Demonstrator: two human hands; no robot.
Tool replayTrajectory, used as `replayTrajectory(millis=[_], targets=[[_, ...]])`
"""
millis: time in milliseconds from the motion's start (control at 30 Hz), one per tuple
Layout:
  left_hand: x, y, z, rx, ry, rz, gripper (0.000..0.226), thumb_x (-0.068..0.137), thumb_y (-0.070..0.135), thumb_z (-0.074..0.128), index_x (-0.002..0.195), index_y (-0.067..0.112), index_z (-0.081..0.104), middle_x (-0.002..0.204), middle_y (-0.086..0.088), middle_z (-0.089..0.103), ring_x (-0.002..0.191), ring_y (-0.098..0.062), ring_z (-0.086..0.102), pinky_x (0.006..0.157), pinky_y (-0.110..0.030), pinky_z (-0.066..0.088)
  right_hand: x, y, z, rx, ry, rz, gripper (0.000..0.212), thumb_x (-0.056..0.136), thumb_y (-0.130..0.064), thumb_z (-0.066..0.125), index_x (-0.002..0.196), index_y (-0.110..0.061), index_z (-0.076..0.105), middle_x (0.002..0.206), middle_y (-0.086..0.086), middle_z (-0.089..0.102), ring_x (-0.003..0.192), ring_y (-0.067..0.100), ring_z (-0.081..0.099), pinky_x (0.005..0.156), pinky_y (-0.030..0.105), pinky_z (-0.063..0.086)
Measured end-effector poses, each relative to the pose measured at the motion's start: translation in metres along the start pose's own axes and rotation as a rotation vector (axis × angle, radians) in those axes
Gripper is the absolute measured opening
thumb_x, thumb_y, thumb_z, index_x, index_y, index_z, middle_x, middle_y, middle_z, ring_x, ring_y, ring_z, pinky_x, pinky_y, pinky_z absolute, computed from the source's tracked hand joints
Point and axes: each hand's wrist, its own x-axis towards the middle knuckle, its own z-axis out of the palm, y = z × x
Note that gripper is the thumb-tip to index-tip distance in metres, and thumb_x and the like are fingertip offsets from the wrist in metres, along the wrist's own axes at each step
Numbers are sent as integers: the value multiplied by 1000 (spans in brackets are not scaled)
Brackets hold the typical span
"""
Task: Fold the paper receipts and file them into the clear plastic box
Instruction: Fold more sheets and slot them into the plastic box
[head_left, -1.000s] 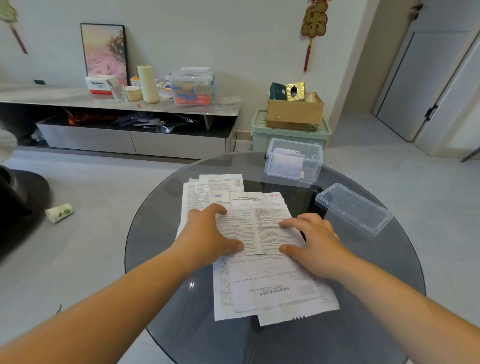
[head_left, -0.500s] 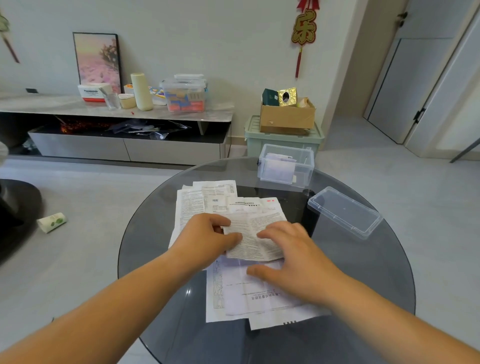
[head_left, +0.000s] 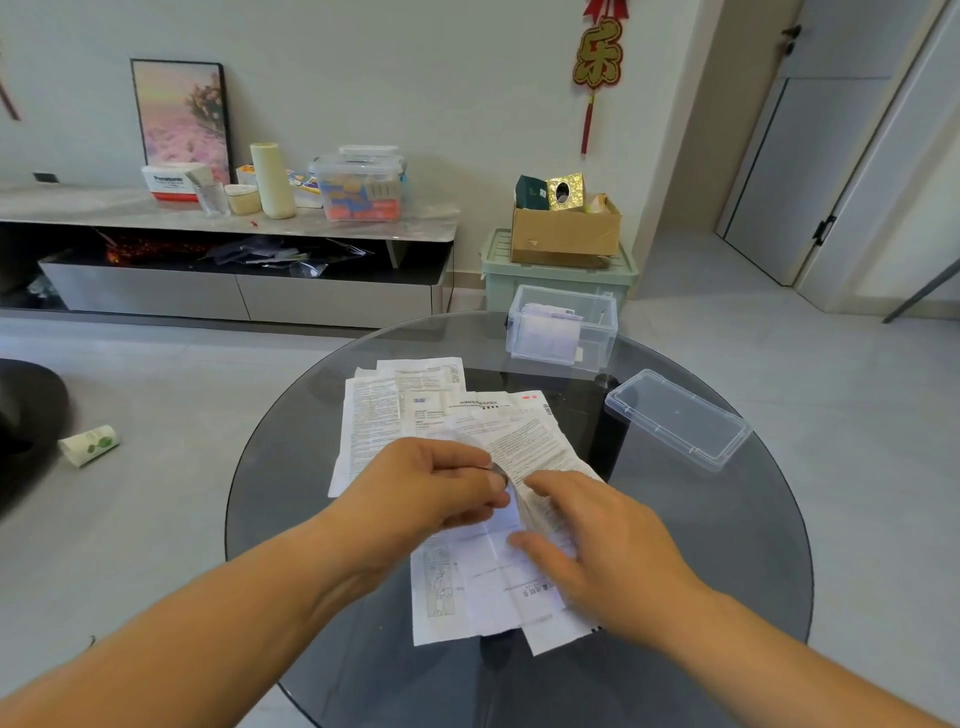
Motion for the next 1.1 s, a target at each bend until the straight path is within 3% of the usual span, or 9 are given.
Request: replayTrajectory(millis=[133, 200, 267, 400, 533, 633, 767, 933, 1100], targets=[[2, -3, -3, 367, 75, 140, 48, 80, 26, 83, 125, 26, 63, 102, 9, 73, 93, -6, 69, 87, -22, 57, 0, 8, 1, 88, 122, -13, 22, 102, -41, 45, 111, -36, 64, 89, -27, 54, 74, -7, 46, 64, 9, 32], [7, -9, -10, 708, 173, 255, 73, 72, 43, 86, 134, 43, 48, 123, 18, 50, 106, -1, 55, 95, -19, 49, 0, 13, -2, 139, 117, -13, 19, 102, -34, 48, 109, -36, 66, 83, -32, 50, 76, -10, 50, 64, 9, 33], [9, -13, -17, 848, 150, 335, 78, 70, 50, 85, 137, 45, 44, 131, 22, 38, 117, 0, 41, 102, -20, 38, -2, 17, -6, 200, 67, -42, 22, 102, -28, 49, 111, -38, 67, 88, -39, 54, 86, -12, 53, 70, 7, 37], [9, -20, -21, 977, -13, 318, 29, 84, 52, 72, 105, 33, 71, 107, 21, 65, 98, -2, 59, 86, -19, 51, -11, 21, -9, 323, -44, -3, 24, 103, -30, 49, 115, -39, 68, 100, -44, 58, 98, -12, 56, 76, 7, 42], [15, -29, -14, 991, -6, 239, 27, 90, 54, 63, 96, 30, 73, 94, 13, 69, 81, -10, 64, 75, -29, 56, -12, 28, -6, 297, -64, 95, 19, 99, -42, 51, 106, -34, 67, 93, -18, 60, 91, 1, 56, 71, 15, 44], [22, -32, -11, 899, 47, 217, 29, 87, 56, 67, 102, 31, 73, 97, 18, 70, 81, -6, 66, 73, -27, 58, -5, 28, -1, 284, -44, 186, 29, 86, -59, 60, 104, -37, 64, 96, -16, 60, 94, 2, 56, 78, 20, 48], [31, -39, -3, 1023, 174, 217, 43, 72, 70, 71, 80, 30, 60, 81, 15, 61, 79, -8, 59, 72, -29, 54, 11, 20, 5, 315, -39, 295, 49, 73, -72, 60, 111, -42, 54, 101, -18, 63, 102, 12, 55, 84, 35, 53], [35, -46, 4, 1155, 228, 96, 64, 67, 85, 59, 107, 37, 47, 104, 13, 45, 105, -14, 38, 98, -37, 40, 19, 4, 3, 161, -61, 312, 64, 83, -60, 65, 134, -38, 33, 111, -18, 45, 101, 10, 31, 93, 32, 33], [37, -52, 1, 1188, 258, 45, 83, 63, 88, 58, 120, 31, 38, 117, 11, 40, 113, -16, 35, 100, -37, 35, 19, 0, 5, 36, -46, 306, 74, 78, -68, 62, 136, -37, 28, 123, -15, 50, 108, 13, 37, 90, 36, 28]])
